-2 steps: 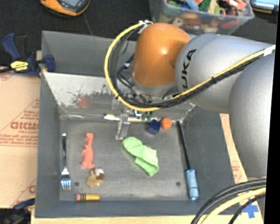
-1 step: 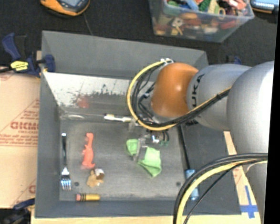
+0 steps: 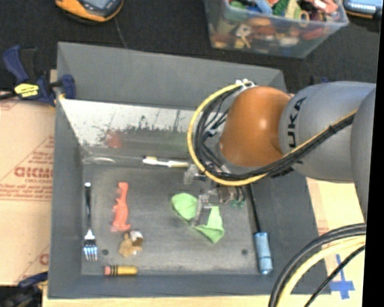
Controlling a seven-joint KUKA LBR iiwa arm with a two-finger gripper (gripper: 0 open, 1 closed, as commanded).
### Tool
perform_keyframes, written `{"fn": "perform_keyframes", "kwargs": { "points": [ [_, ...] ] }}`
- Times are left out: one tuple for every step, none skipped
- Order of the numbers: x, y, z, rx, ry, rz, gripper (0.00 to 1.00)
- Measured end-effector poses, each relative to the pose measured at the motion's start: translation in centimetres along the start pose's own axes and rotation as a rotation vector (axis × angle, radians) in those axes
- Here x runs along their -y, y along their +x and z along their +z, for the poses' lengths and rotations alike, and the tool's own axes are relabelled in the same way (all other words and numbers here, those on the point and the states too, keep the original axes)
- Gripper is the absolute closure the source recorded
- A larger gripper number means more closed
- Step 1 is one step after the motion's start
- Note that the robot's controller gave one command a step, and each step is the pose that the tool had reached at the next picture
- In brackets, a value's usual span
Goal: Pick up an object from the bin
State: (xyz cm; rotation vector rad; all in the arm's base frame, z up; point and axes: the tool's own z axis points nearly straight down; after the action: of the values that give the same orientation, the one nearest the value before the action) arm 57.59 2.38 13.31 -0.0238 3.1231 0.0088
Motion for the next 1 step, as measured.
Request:
{"fn": "perform_keyframes", "kwargs": {
  "points": [
    [0.38, 1.34, 3.28, -0.017, 0.004, -0.033, 0.00]
  ]
}}
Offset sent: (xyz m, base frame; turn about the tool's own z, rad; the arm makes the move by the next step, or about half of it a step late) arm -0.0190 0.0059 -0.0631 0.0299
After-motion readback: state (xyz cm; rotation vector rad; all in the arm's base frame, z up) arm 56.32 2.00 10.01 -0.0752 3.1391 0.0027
